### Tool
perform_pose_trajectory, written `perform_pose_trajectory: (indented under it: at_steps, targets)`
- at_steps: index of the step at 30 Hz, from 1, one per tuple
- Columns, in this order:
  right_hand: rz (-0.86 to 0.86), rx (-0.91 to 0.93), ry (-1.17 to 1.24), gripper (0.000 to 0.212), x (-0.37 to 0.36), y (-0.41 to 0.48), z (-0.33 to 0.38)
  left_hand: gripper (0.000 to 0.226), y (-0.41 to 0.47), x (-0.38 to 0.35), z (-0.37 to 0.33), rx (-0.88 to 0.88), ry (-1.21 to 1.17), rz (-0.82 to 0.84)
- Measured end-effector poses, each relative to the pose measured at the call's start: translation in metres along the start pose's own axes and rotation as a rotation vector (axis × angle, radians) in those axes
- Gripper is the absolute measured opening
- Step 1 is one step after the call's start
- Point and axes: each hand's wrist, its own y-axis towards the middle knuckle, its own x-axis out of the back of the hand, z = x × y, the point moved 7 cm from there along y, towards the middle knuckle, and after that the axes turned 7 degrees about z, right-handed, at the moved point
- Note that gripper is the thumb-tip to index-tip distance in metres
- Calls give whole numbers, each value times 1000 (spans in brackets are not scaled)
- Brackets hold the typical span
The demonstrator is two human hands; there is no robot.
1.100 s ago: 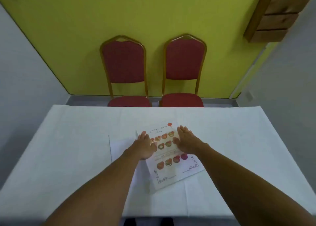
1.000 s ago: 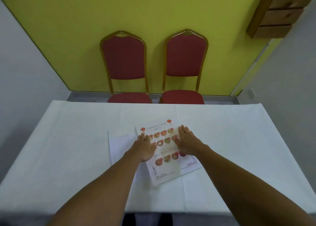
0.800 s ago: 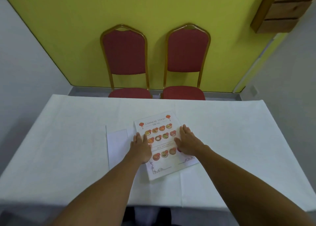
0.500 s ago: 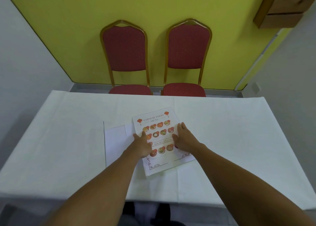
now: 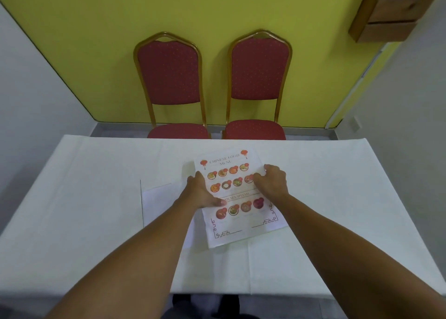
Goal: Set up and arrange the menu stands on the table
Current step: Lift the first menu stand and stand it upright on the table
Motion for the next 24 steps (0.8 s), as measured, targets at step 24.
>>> perform_pose_trajectory:
  at_steps: [24]
  targets:
    - [-391,192,355,44,96,71,69,58,48,93,-138,-335,-255,-430]
